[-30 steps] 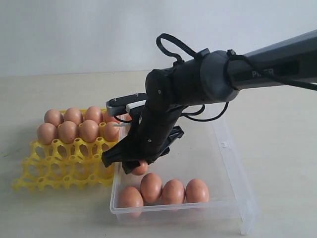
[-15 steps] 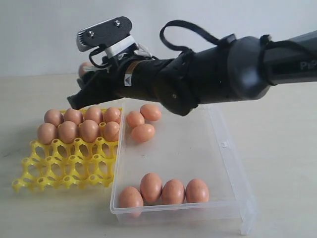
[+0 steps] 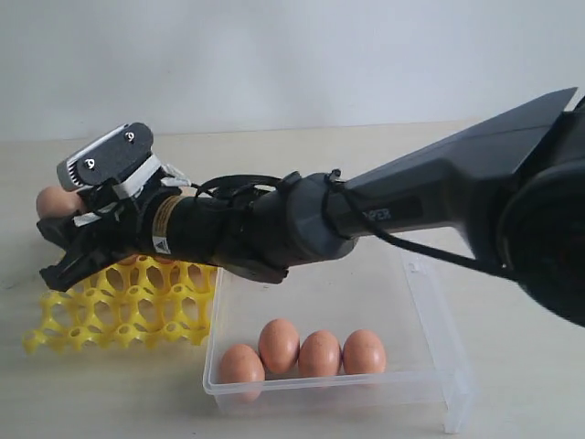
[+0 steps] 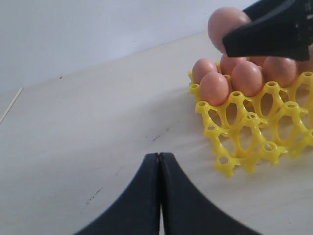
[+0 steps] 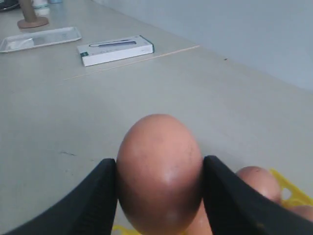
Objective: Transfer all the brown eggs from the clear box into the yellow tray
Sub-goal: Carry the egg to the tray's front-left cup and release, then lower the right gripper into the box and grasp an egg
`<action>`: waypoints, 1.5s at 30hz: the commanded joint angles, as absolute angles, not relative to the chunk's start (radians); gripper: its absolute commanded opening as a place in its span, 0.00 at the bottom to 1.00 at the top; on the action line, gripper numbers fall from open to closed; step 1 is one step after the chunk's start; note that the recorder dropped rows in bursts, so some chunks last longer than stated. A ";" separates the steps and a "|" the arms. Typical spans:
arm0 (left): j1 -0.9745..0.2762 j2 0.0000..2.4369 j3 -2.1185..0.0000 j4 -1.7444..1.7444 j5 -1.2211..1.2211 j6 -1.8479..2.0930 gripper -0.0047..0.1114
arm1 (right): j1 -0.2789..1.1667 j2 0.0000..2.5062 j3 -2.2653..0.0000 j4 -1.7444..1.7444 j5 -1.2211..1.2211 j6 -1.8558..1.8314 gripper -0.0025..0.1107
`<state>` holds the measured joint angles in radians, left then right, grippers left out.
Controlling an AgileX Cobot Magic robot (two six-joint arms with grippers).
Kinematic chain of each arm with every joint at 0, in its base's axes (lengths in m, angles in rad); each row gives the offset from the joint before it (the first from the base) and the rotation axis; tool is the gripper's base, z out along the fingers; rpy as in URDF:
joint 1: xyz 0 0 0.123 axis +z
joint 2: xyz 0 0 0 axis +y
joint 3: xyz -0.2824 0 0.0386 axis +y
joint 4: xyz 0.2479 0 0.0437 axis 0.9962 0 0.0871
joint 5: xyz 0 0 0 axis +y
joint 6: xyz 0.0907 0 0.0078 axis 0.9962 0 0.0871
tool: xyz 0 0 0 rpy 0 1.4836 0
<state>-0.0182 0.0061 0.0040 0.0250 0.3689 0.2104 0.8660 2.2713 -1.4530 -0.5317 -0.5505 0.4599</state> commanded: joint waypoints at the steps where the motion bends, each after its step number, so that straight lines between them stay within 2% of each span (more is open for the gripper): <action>1: -0.020 0.000 0.000 0.025 0.361 0.206 0.04 | 0.894 2.321 -1.473 -0.575 -0.598 0.503 0.02; 3: -0.020 0.000 0.000 0.025 0.361 0.206 0.04 | 0.901 2.352 -1.473 -0.581 -0.611 0.518 0.05; 9: -0.020 0.000 0.000 0.025 0.361 0.206 0.04 | 0.907 2.384 -1.483 -0.498 -0.594 0.525 0.29; 15: -0.020 0.000 0.000 0.025 0.361 0.206 0.04 | 0.907 2.436 -1.595 -0.516 -0.507 0.606 0.30; 23: -0.020 0.000 0.000 0.025 0.361 0.206 0.04 | 0.907 2.438 -1.610 -0.514 -0.454 0.610 0.31; 29: -0.020 0.000 0.000 0.025 0.361 0.206 0.04 | 0.907 2.438 -1.610 -0.505 -0.414 0.613 0.58; 36: -0.020 0.000 0.000 0.025 0.361 0.206 0.04 | 0.907 2.369 -1.610 -0.510 -0.298 0.613 0.59; 40: -0.020 0.000 0.000 0.025 0.361 0.206 0.04 | 0.907 2.227 -1.610 -0.495 -0.065 0.613 0.58; 45: -0.020 0.000 0.000 0.025 0.361 0.206 0.04 | 0.904 2.010 -1.612 -0.432 0.521 0.545 0.53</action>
<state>-0.0182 0.0061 0.0040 0.0250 0.3689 0.2104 0.9057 2.1255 -1.6068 -0.4773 0.1866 0.5897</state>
